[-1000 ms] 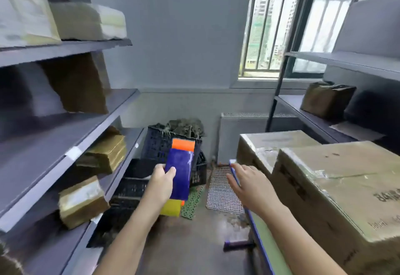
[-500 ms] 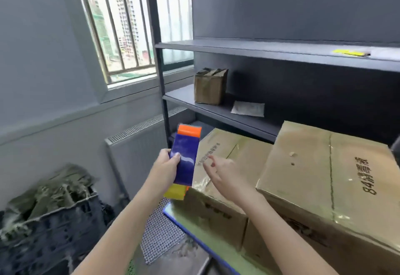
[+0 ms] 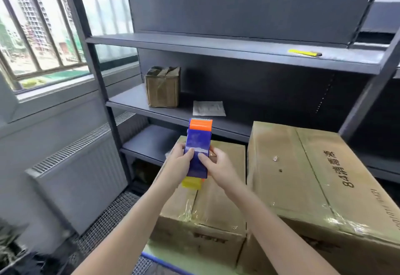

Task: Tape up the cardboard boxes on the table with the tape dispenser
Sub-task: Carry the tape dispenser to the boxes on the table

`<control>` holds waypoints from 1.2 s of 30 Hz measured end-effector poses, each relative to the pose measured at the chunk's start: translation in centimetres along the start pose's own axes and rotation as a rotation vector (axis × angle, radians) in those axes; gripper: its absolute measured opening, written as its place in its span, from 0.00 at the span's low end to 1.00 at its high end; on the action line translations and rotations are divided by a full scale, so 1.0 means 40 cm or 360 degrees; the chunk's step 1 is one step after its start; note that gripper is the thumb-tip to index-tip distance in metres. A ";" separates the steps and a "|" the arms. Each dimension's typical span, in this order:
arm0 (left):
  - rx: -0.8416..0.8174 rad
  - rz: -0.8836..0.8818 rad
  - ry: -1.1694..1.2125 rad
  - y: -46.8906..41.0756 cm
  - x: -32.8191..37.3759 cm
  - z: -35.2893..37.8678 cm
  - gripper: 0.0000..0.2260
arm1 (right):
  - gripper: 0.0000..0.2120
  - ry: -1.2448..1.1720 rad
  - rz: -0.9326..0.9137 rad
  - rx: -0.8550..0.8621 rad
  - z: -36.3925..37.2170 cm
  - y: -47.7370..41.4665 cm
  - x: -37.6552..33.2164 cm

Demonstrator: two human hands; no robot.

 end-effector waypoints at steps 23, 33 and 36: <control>-0.0584 0.0865 -0.2031 -0.449 -0.215 -0.024 0.17 | 0.26 0.1870 0.0304 0.0315 0.018 -0.174 0.207; -0.0789 0.0953 -0.2291 -0.569 -0.293 0.000 0.19 | 0.25 0.2194 0.0159 0.0574 0.093 -0.189 0.218; -0.0840 0.0887 -0.2297 -0.603 -0.297 0.013 0.18 | 0.25 0.2215 0.0046 0.0565 0.146 -0.190 0.231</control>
Point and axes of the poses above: each hand's wrist, its own y-axis away from the middle knuckle, its own z-axis out of the palm, x = y × z, the point moved 4 cm from there along -y, towards the middle knuckle, and after that the axes turned 4 degrees about -y, right-handed, at the moved point
